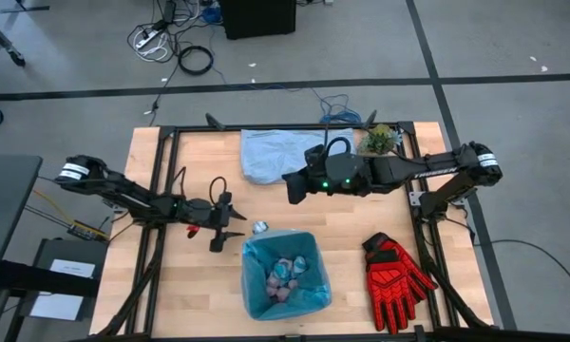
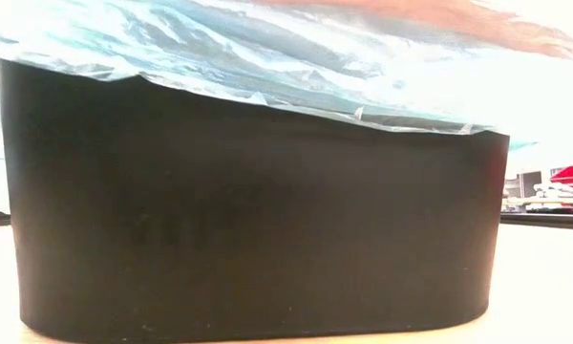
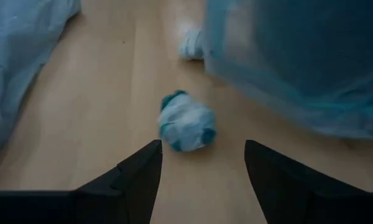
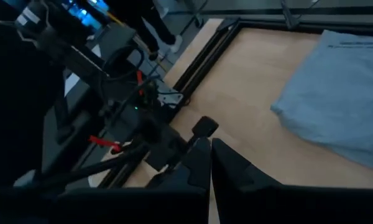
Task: Place trash/remove bag and relplace
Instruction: Put the blue crumbled trash bag into the trash bin
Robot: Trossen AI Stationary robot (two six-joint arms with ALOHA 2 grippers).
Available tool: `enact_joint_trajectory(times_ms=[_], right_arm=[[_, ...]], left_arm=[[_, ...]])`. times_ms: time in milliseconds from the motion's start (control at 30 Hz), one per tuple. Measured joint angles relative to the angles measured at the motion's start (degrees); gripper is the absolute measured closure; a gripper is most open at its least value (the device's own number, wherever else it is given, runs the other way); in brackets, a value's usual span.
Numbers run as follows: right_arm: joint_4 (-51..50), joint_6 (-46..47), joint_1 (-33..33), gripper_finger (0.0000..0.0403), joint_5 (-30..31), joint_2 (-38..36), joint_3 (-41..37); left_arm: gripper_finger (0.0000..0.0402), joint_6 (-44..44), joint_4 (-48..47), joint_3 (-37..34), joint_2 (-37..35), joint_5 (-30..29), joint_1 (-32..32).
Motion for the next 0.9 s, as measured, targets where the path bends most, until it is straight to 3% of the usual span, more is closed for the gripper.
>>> enact_joint_trajectory(times_ms=[233,333,467,667,767,900], right_arm=[[2.77,3.7,1.81,0.0399,-0.11,1.79,0.06],[3.27,4.74,2.41,0.0399,0.04,2.71,-0.03],[3.83,5.45,2.51,0.0399,0.13,2.9,-0.03],[5.66,4.16,2.5,0.0399,0.81,2.82,-0.01],[5.44,3.44,2.5,0.0399,0.89,2.8,-0.01],[5.6,2.52,2.5,0.0399,0.94,2.8,-0.01]], left_arm=[[0.0162,0.3,11.75,0.15,6.09,2.05,2.41],[0.0153,0.34,12.5,1.59,9.13,4.88,3.83],[0.0117,0.58,12.56,4.62,14.19,7.89,4.6],[0.0061,1.33,11.31,9.33,21.44,6.65,5.24],[0.0059,0.71,10.74,10.76,24.7,5.4,5.73],[0.0085,-2.93,10.44,11.78,26.37,4.79,6.27]])
